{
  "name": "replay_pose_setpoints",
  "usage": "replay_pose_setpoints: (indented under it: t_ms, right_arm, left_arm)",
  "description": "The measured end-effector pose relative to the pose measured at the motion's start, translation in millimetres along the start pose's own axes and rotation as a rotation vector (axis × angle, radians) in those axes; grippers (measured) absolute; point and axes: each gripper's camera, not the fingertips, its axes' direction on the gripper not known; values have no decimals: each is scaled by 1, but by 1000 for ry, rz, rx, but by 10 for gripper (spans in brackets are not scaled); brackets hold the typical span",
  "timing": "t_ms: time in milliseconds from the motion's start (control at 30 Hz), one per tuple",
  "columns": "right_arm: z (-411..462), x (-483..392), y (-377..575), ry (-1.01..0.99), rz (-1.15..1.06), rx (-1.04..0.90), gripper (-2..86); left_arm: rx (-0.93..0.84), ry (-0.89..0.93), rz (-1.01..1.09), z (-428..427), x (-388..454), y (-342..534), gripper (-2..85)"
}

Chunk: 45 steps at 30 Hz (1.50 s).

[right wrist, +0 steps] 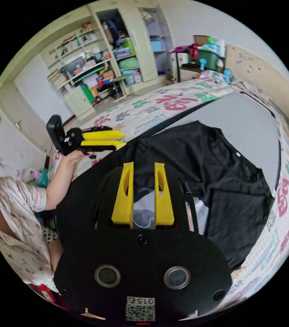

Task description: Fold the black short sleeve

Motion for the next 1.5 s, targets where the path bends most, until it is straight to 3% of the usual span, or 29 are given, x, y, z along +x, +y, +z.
replay_pose_setpoints:
  t_ms: [167,433,900,1233,1367,1433,1500]
  right_arm:
    - [36,-70,23,7,-199,-138,109]
    - [43,-103,53,163,-220,-216,34]
    - [3,-171,31,156,-290,-254,-3]
    - [-47,-200,-42,48,-158,-251,43]
    - [-102,-184,-82,43,-29,-145,73]
    - [-125,-164,-98,74,83,-93,76]
    - [-143,-141,-113,101,216,-52,77]
  left_arm:
    - [-65,-94,56,-3,16,-23,62]
    - [-202,-118,38,-2,7,-55,25]
    - [-278,-199,-45,-14,-23,-78,5]
    - [-270,-192,-48,-7,-47,-80,31]
    - [-245,-201,-35,-18,-58,-81,52]
    - [-172,-149,-34,-30,-64,-81,46]
    - [-29,44,8,-43,-65,-82,44]
